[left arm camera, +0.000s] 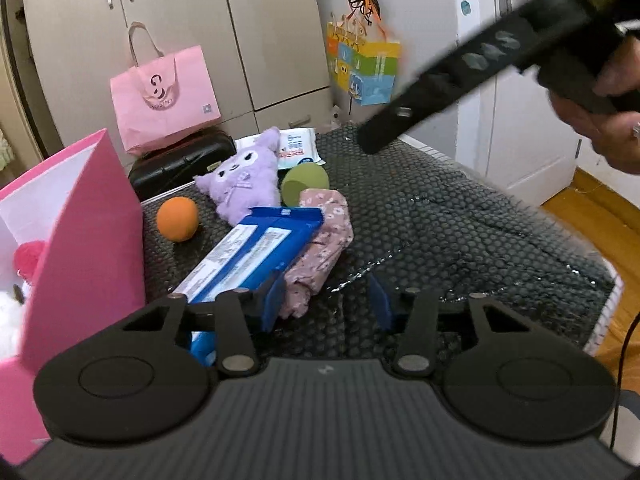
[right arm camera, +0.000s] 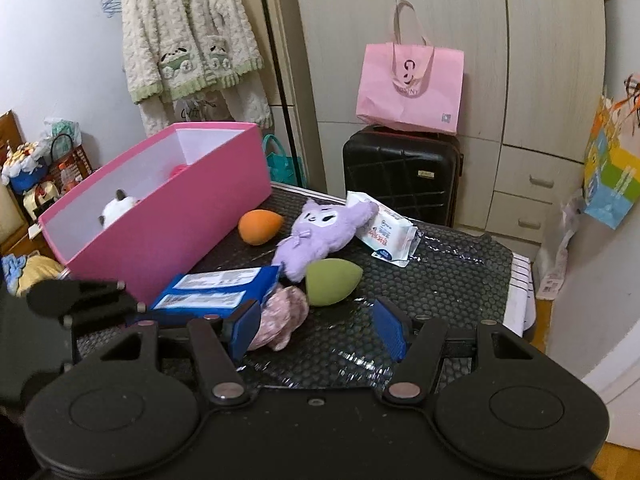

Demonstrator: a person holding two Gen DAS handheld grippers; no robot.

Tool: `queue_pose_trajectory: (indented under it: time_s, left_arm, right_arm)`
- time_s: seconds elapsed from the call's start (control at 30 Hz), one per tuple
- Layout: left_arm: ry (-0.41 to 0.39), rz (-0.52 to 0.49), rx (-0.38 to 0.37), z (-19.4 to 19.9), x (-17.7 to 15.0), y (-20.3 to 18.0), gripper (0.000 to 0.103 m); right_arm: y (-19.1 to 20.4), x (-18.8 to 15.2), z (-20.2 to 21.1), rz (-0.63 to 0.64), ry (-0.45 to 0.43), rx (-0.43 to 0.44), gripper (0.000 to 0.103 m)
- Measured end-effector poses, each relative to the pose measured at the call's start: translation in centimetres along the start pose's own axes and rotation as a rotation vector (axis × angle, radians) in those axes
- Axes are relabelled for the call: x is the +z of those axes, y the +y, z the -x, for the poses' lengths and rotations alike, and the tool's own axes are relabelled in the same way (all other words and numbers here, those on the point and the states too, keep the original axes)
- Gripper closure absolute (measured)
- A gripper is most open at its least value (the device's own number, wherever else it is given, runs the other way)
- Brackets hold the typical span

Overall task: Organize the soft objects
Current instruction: 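Reach the right tool to the green sponge while the left tool nears the blue packet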

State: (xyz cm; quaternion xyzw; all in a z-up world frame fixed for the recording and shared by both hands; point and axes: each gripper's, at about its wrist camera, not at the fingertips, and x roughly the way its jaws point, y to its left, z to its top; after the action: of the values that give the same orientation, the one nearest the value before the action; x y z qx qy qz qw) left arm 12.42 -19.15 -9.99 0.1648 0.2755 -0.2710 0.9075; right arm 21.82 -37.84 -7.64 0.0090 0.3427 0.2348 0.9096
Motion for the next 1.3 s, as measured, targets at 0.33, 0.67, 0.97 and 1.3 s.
queue_pose_trajectory:
  time_s: [0.33, 0.67, 0.97, 1.3]
  left_arm:
    - [0.050, -0.037, 0.091, -2.9, 0.7, -1.5, 0.075]
    - [0.022, 0.049, 0.165, -3.1, -0.1, -1.4, 0.092]
    - [0.008, 0.089, 0.156, -2.7, -0.1, -0.8, 0.099]
    - [-0.028, 0.106, 0.127, -1.5, 0.0, -0.5, 0.099]
  right_arm:
    - [-2.2, 1.6, -4.0, -0.009, 0.020, 0.063, 0.035]
    - [-3.1, 1.3, -7.3, -0.054, 0.044, 0.156, 0.035]
    - [-3.0, 1.2, -9.2, -0.069, 0.049, 0.161, 0.035]
    - [-2.9, 0.3, -7.5, -0.090, -0.002, 0.109, 0.056]
